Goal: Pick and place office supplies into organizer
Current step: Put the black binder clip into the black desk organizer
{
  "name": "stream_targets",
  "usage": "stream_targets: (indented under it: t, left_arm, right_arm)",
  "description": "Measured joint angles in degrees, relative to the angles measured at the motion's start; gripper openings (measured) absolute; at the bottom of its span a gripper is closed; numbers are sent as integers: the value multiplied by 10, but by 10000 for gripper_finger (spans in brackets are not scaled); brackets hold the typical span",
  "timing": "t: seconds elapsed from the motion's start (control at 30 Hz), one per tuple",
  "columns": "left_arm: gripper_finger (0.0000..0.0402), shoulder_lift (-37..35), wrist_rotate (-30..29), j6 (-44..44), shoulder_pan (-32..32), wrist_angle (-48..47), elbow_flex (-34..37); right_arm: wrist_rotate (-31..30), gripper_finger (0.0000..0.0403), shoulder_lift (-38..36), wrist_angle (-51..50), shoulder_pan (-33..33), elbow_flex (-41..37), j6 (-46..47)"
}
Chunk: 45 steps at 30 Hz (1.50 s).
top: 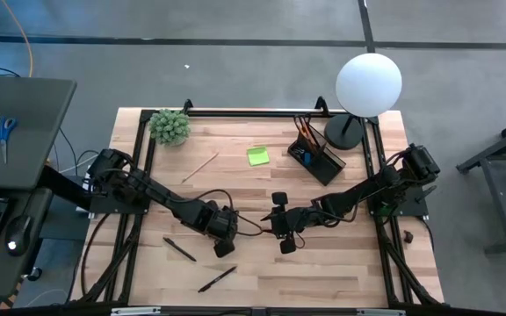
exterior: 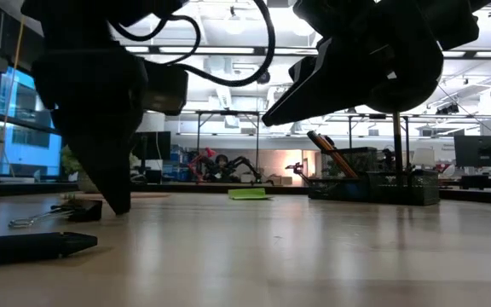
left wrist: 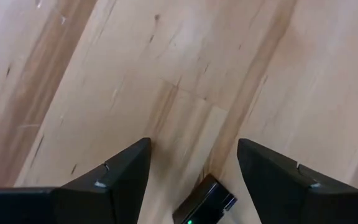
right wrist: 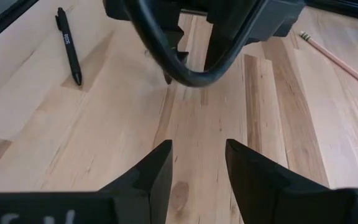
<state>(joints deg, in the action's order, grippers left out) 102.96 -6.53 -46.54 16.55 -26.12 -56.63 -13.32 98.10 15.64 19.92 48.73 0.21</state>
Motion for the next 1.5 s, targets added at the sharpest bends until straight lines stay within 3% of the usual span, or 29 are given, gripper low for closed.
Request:
stream_targets:
  t: [0.27, 0.57, 0.73, 0.87, 1.13, 1.37, 1.5]
  left_arm:
    - [232, 1, -12, 86, 9, -25, 0]
    - [226, -3, -3, 91, 9, -42, 0]
    - [189, -3, 8, 116, 8, -48, -3]
    - [149, -1, 28, 140, 8, -86, -47]
    - [84, -3, 14, 232, 12, -265, -145]
    - [70, -3, 52, 87, 10, -274, -113]
    - [70, -3, 67, 54, 12, -291, -83]
  right_arm:
    - [0, 140, 0, 0, 0, 0, 4]
    - [0, 140, 0, 0, 0, 0, 9]
    - [0, 140, 0, 0, 0, 0, 9]
    - [0, 140, 0, 1, 0, 0, 9]
    - [0, 140, 0, 0, 0, 0, 11]
    - [4, 140, 0, 0, 0, 0, 11]
    - [4, 140, 0, 0, 0, 0, 11]
